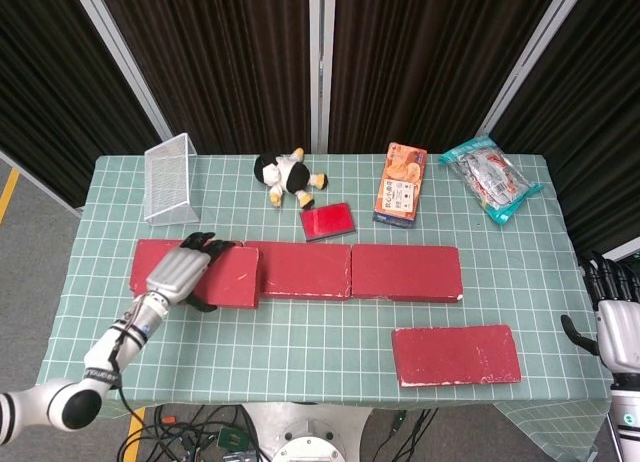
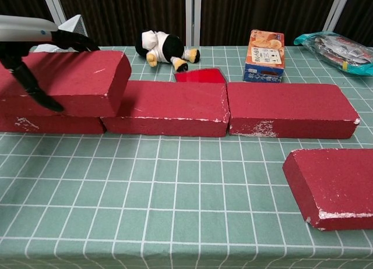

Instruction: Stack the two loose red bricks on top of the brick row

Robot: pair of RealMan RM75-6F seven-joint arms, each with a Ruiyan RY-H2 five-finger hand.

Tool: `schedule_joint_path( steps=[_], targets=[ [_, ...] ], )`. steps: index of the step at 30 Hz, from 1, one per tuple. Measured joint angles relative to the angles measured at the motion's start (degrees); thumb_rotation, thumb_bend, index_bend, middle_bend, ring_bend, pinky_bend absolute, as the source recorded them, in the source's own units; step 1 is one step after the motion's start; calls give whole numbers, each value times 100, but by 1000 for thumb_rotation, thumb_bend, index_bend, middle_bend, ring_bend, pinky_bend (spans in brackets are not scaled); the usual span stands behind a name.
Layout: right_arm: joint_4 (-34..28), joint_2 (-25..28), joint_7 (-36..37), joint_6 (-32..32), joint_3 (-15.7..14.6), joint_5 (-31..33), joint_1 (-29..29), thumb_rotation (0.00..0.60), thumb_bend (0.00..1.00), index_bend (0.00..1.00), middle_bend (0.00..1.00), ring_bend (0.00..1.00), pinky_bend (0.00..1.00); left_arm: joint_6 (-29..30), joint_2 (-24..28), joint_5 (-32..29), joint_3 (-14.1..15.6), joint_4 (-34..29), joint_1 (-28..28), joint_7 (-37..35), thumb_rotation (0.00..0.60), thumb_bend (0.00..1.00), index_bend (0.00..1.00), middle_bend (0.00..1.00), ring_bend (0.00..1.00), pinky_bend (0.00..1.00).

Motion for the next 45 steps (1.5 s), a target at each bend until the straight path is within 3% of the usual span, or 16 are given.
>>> schedule_joint_path(
  steps=[8,20,45],
  targets=[
    [88,64,96,-65,-22,32,-2,600,249,0,0,0,0,-549,-555,-837,-115,868,-787,-53,600,8,140,235,0,41],
    [216,27,197,-121,-7,118,0,600,249,0,0,0,0,-614,-838,-1166,134,1314,-1258,54,600,9,140,236,0,40],
    [229,7,188,-156,-25,96,20,600,249,0,0,0,0,-18,-792,-1609,393,974,-1494,250,600,9,140,256,0,37]
  ],
)
